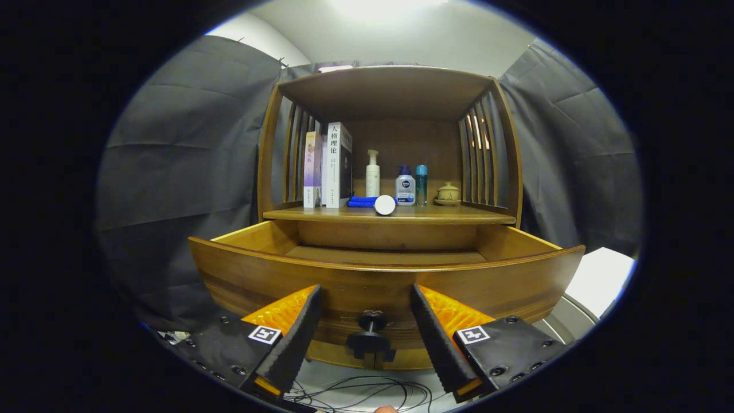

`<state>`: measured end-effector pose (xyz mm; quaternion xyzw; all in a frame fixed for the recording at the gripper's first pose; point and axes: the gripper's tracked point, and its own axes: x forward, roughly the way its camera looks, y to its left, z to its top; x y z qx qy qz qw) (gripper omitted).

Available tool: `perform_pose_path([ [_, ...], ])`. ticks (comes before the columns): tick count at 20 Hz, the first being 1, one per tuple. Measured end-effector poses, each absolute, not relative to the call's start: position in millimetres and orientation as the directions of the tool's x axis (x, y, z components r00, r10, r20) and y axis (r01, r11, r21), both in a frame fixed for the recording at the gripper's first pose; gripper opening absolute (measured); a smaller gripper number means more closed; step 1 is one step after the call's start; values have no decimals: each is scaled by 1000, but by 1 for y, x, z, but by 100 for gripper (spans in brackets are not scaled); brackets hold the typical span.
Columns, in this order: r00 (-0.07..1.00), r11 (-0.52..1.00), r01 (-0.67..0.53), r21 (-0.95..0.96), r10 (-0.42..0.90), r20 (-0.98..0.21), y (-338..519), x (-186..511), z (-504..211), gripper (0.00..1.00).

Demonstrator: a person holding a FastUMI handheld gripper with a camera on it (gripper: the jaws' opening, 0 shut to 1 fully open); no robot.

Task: Pull open the drawer, take out the items inside it, and place them on the countertop above the cabinet.

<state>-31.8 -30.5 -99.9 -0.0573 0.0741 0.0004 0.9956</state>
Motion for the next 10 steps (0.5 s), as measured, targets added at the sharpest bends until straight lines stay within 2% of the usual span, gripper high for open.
perform_pose_path([
  [10,990,985,57,-164,-78,-120,-33,-21,-100,98],
])
